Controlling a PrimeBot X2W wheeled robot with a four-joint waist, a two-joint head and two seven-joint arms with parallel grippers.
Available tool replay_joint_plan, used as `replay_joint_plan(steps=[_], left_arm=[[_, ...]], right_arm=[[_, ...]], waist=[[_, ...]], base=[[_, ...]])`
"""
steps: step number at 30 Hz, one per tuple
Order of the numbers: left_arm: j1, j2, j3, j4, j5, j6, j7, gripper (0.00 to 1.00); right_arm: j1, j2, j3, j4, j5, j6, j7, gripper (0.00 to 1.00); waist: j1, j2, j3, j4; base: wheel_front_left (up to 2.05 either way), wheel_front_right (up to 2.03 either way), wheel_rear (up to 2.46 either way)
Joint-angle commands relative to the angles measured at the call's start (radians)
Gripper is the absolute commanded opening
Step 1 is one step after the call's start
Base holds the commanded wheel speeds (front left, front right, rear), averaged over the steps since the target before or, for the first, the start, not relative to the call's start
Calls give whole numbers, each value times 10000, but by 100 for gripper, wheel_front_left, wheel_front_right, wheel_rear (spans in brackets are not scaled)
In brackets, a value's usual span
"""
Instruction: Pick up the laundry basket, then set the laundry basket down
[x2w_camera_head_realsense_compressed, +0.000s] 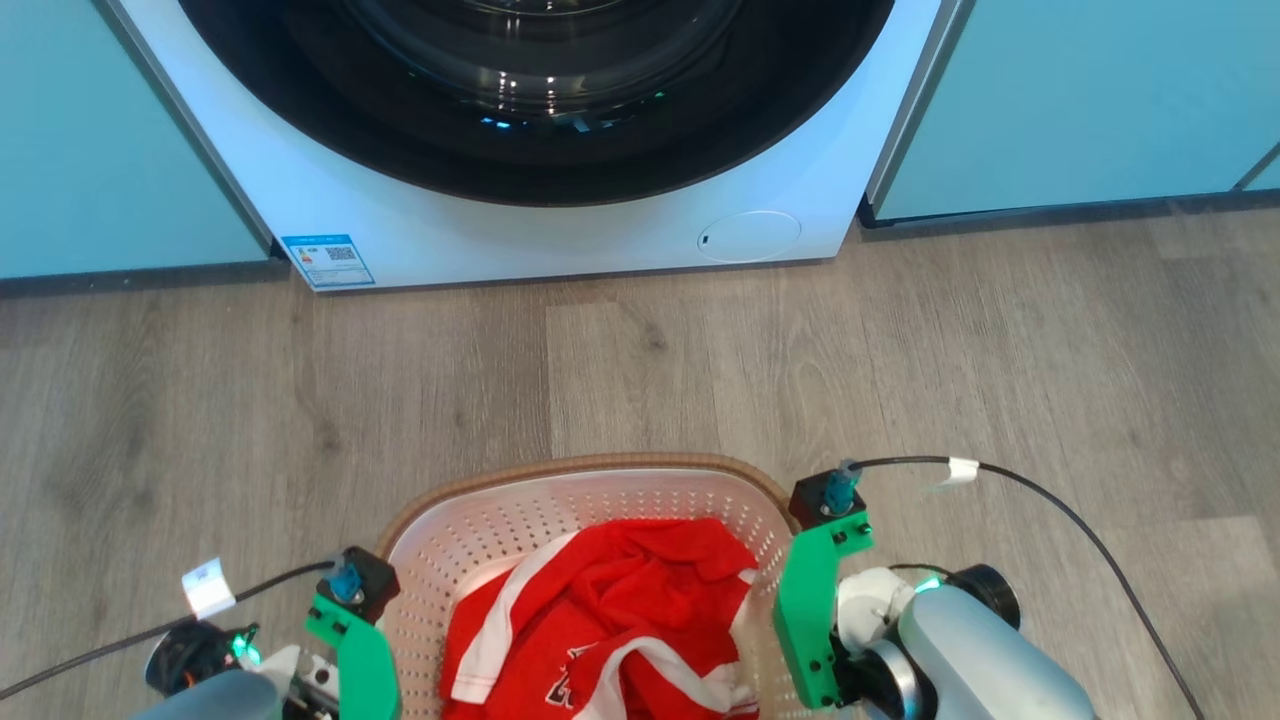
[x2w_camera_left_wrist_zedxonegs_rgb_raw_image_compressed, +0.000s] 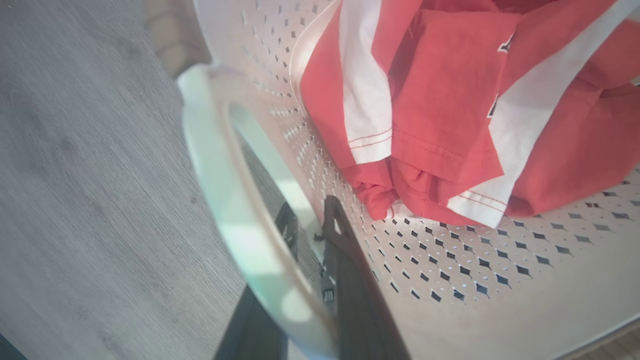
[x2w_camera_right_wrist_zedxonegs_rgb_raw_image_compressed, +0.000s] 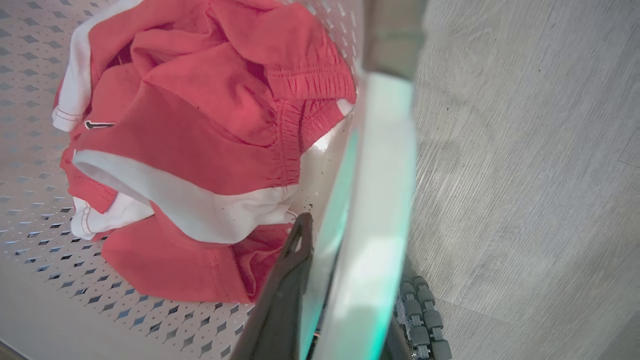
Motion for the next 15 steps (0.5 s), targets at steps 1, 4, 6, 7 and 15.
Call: replay_joint_plan(steps=[1, 4, 6, 7, 15], left_arm=[[-160, 2, 30, -366, 335, -362, -64, 0], [-176, -17, 29, -350, 339, -373, -66, 0], [-182, -19, 29, -341, 344, -376, -70, 0], [-185, -19, 29, -339, 346, -376, -72, 0], [-206, -12, 29, -335, 340, -361, -78, 0]], right_arm=[[-191, 458, 293, -903, -124, 265, 55, 0], [-11, 458, 136, -1171, -279, 265, 225, 0], [92, 458, 71, -1321, -345, 265, 323, 0], [138, 458, 45, -1387, -367, 265, 364, 0], [366, 458, -133, -1632, -542, 265, 536, 0]], waist=[[0, -1, 0, 6], [0, -1, 6, 18], [0, -1, 9, 22], [0, -1, 12, 25], [0, -1, 38, 40]], base=[[0, 0, 0], [0, 0, 0], [0, 0, 0], [0, 0, 0], [0, 0, 0]])
